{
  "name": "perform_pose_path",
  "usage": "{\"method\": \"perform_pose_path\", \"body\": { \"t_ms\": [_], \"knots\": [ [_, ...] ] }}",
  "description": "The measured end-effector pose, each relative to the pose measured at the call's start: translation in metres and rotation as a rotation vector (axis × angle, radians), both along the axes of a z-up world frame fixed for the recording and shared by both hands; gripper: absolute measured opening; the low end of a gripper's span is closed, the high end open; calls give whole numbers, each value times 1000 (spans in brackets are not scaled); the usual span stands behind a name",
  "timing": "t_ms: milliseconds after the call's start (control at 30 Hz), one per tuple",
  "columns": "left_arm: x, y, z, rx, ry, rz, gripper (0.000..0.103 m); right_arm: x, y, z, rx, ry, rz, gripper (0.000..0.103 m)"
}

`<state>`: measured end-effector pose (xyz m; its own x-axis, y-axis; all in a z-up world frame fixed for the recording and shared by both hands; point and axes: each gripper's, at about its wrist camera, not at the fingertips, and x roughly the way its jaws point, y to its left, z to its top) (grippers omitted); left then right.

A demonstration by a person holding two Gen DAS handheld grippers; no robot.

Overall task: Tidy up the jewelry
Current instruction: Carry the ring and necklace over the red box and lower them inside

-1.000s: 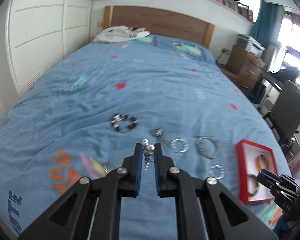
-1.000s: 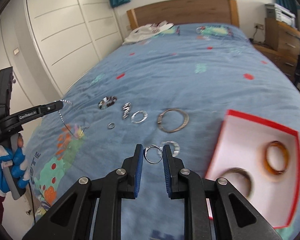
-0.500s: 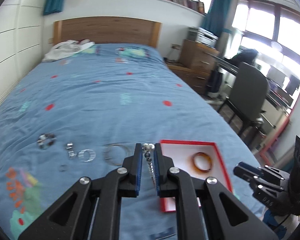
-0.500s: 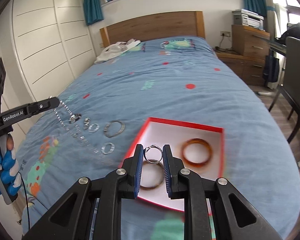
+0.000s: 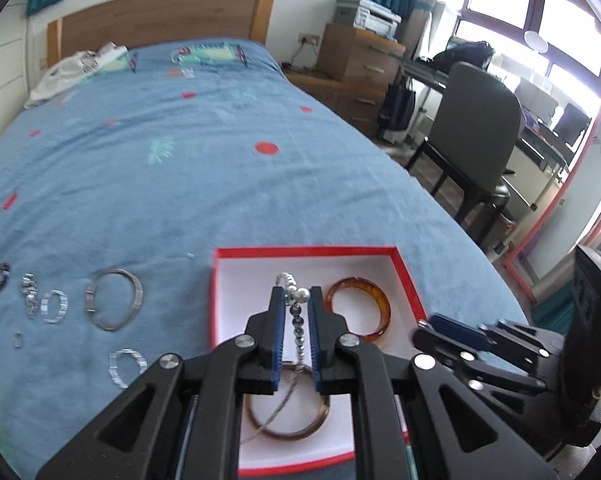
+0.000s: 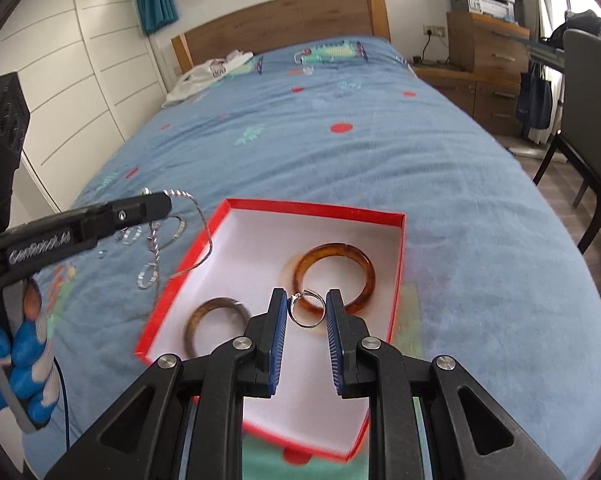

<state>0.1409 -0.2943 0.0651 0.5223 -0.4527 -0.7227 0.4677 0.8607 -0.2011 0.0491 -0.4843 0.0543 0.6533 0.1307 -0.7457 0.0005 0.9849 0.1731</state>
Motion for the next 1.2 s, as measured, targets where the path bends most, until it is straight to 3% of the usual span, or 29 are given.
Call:
{"method": "perform_pose_path", "body": {
  "t_ms": [167, 333, 500, 767, 1200],
  "knots": [
    [16, -26, -15, -56, 47, -44, 10, 30, -11, -19, 7, 39, 9, 20],
    [34, -46, -7, -112, 43, -71, 10, 46, -21, -31, 3, 64, 13, 20],
    [55, -50, -20, -55, 41, -48, 10, 56, -28, -39, -1, 91, 10, 20],
    [66, -33, -74, 18, 135, -5, 10, 58, -29, -46, -17, 112, 22, 20],
    [57, -24, -89, 88, 162, 8, 11, 57, -25, -46, -47, 117, 40, 20]
  ]
}}
